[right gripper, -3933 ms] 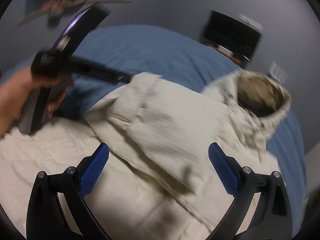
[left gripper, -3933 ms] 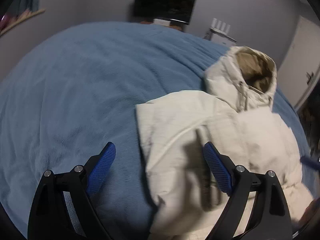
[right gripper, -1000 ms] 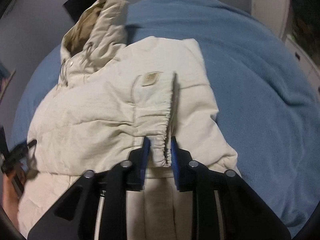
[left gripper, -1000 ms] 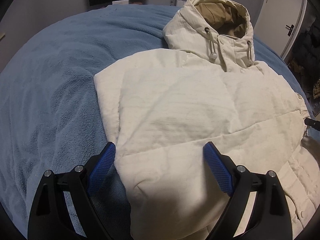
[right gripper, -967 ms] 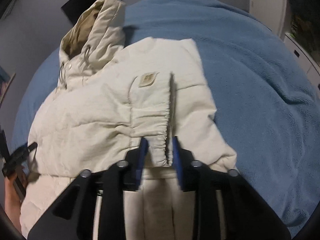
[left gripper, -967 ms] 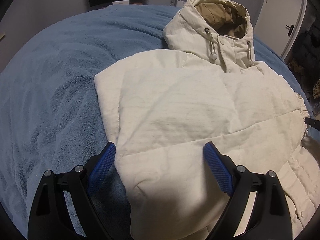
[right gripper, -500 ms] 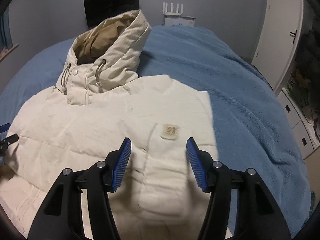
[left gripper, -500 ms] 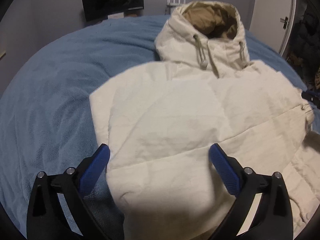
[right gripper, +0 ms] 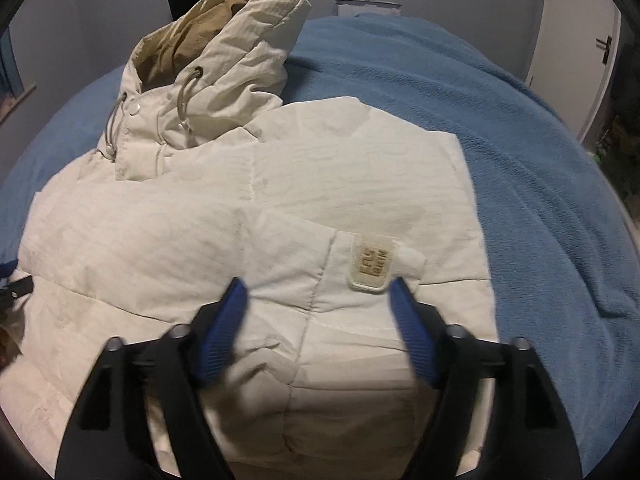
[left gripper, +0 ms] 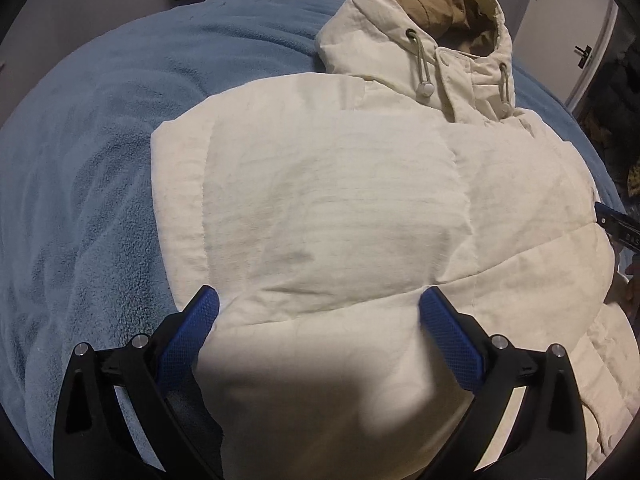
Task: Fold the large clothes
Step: 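Release the sleeve and smooth the jacket with the right gripper, then grasp the hood tip with the right gripper and lift it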
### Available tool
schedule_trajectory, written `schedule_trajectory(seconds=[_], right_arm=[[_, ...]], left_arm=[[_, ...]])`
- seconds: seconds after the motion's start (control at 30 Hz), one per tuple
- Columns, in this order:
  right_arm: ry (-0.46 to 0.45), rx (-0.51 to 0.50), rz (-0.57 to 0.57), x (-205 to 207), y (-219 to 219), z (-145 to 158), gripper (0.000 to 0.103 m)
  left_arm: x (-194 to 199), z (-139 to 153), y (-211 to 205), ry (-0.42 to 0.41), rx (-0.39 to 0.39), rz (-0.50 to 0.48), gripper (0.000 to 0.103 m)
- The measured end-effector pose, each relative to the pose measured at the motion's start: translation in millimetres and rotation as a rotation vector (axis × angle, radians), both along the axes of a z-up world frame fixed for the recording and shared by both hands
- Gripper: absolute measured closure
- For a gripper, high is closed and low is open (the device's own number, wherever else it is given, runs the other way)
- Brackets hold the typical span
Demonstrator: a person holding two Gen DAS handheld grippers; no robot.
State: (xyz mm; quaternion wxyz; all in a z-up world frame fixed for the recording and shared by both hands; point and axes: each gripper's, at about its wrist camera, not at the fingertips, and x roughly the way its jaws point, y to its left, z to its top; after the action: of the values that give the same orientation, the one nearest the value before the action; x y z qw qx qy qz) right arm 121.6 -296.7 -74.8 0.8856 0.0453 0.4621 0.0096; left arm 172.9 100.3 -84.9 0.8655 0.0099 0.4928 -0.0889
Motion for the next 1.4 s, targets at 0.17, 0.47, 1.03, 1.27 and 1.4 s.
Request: schedule_trajectory(seconds=[0.17, 0.47, 1.03, 1.27, 1.4], right_arm=[[0.135, 0.070, -0.069, 14.2, -13.4, -9.7, 0.006], [-0.014, 0.001, 0.033, 59.7, 2.1, 59.1, 0.006], [-0.094, 0.011, -0.047, 254.0, 44.8, 77.6, 0.032], [-0.194, 0.031, 0.098, 224.4, 56.3, 74.2, 0.092], [-0.305, -0.001, 0.195, 167.5, 58.7, 82.4, 0.094]], left_arm=[[2.4, 12.3, -10.5, 0.027, 0.100, -0.012, 0.005], [43.9, 95.1, -40.3, -0.184, 0.106, -0.020, 0.006], [180.2, 93.9, -60.8, -0.203, 0.025, 0.150, 0.006], [180.8, 103.3, -55.1, -0.245, -0.030, 0.147, 0.006], [172.3, 110.5, -57.2, -0.307, -0.031, 0.139, 0.006]])
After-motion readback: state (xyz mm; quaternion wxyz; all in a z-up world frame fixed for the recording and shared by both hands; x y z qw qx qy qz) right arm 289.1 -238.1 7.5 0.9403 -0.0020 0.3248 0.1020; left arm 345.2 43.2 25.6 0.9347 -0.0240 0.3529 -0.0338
